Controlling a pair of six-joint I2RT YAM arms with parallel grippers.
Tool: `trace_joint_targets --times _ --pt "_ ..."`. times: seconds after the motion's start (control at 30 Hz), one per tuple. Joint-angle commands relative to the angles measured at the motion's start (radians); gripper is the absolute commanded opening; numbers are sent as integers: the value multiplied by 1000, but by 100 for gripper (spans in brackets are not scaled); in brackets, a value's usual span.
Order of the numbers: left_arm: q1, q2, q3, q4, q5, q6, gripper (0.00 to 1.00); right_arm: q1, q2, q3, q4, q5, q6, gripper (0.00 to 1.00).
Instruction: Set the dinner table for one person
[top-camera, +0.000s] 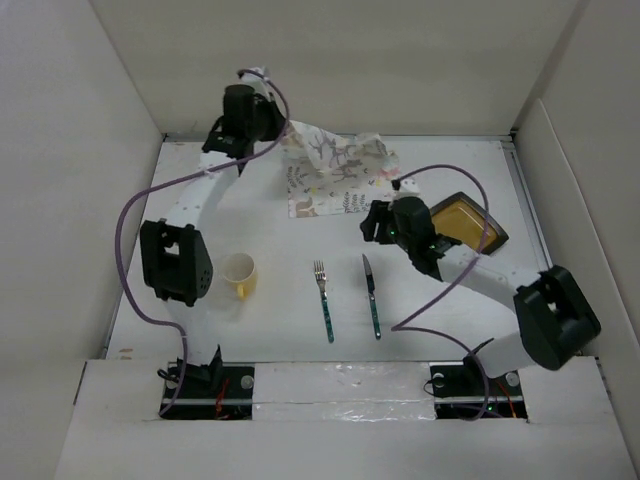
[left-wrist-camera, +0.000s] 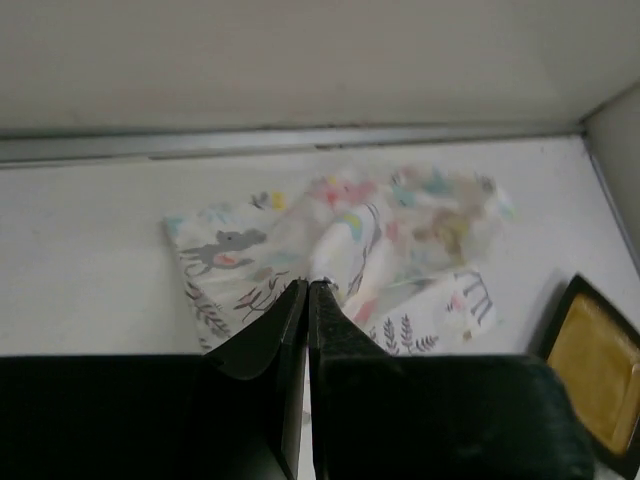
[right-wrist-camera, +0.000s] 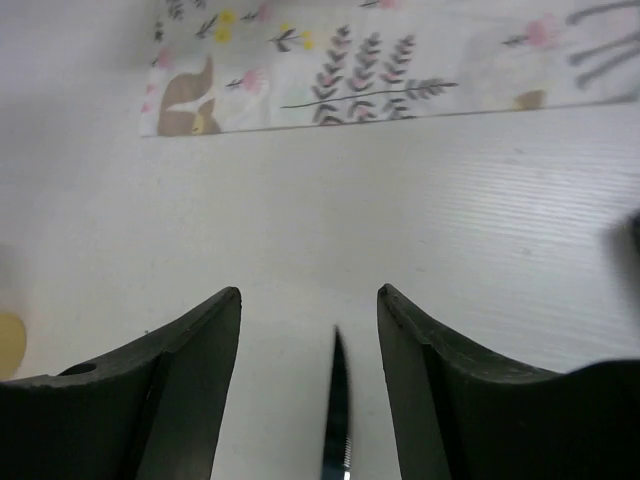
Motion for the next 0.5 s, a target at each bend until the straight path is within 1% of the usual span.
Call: trace_joint_targets --times 0.0,0.07,0.1,0.13,0.17,0.2,0.23,0.3,0.4,0.47 --pt "86 -71 49 -2 81 -101 0 67 132 184 -47 -48 -83 62" --pt "158 -102 55 -33 96 -100 0 103 209 261 -93 -40 -101 63" --pt "178 -113 53 -43 99 -92 0 113 287 342 -111 -25 -106 63" --pt "195 -128 49 -51 95 -86 0 114 327 385 -140 -11 -110 63" --pt "219 -159 41 -62 96 -83 0 139 361 425 -192 -8 -115 63" --pt "219 -176 21 -63 116 -77 0 140 396 494 -194 -11 -120 64" --pt "219 -194 10 -60 127 -71 0 155 450 520 -229 -19 -130 64" --pt "219 -248 -38 -19 164 -84 0 173 484 552 -240 -8 -137 65" --pt "166 -281 -22 -10 181 -91 0 196 527 585 -237 13 -146 68" --pt "141 -303 -10 -5 194 -101 0 196 556 628 -286 22 -153 69"
